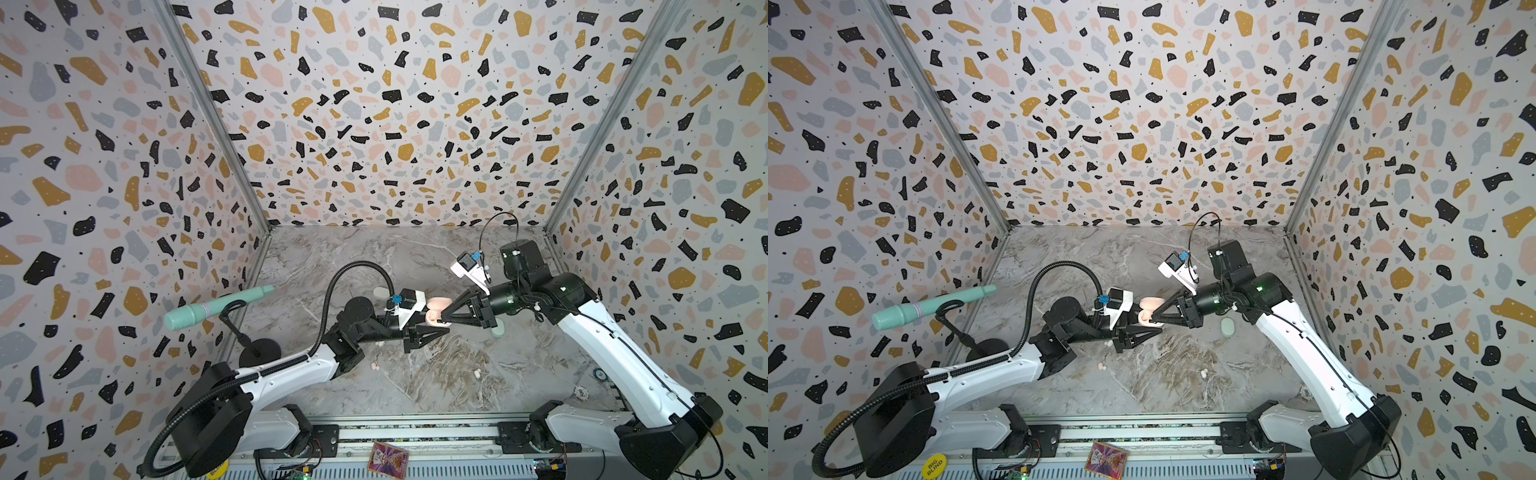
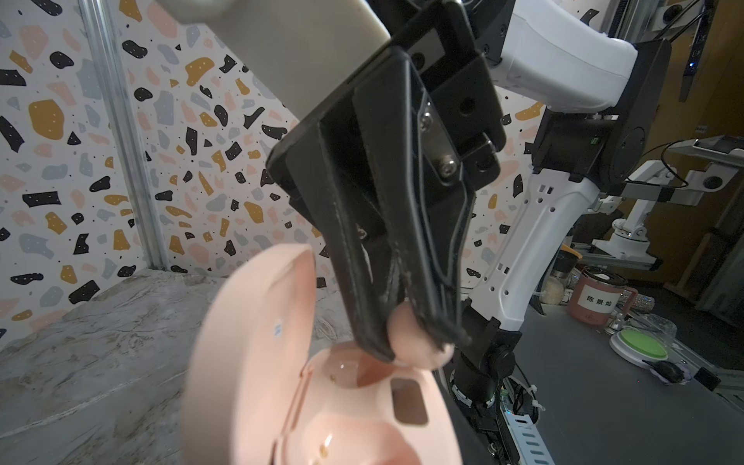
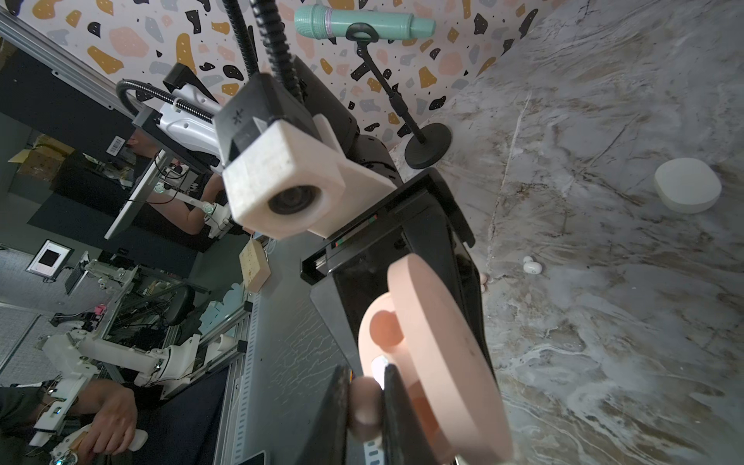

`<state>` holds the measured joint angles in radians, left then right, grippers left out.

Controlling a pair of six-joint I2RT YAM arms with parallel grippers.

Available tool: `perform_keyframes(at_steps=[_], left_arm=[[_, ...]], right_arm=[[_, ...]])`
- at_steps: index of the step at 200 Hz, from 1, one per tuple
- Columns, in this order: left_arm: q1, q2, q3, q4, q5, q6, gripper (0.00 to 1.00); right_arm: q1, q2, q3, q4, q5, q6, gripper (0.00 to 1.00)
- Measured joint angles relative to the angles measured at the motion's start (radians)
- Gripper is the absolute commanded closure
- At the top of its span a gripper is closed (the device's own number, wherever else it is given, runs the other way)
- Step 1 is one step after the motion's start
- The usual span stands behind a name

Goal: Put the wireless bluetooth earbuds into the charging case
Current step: 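Lift the pink earbud and carry it toward the open case in the left gripper, then lower the pink earbud into a case slot and open the right gripper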

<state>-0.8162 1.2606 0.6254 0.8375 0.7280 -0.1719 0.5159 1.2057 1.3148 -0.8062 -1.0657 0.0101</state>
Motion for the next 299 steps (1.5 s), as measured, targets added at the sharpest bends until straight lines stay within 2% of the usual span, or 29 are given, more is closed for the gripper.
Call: perform_keyframes(at_steps=[50, 88, 106, 187, 249, 299], left_arm=[[-0.005, -0.009, 0.000, -0.009, -0.003, 0.001, 0.67], [-0.005, -0.010, 0.000, -0.011, -0.004, 0.001, 0.67], [-0.005, -0.010, 0.000, -0.015, -0.005, 0.000, 0.67], [-0.004, -0.010, 0.000, -0.022, -0.031, -0.002, 0.67], [-0.004, -0.010, 0.000, -0.030, -0.055, -0.012, 0.67], [-0.004, -0.010, 0.000, -0.029, -0.062, -0.023, 0.67]], right_arm=[[0.000, 0.000, 0.000, 0.003, 0.023, 0.007, 0.90], [0.000, 0.000, 0.000, 0.006, 0.031, 0.010, 0.85], [0.000, 0.000, 0.000, 0.005, 0.039, 0.015, 0.78], [0.002, 0.000, 0.000, 0.004, 0.071, 0.038, 0.65], [0.006, -0.001, 0.031, -0.011, 0.103, 0.057, 0.43], [0.007, -0.002, 0.061, -0.043, 0.137, 0.060, 0.33]])
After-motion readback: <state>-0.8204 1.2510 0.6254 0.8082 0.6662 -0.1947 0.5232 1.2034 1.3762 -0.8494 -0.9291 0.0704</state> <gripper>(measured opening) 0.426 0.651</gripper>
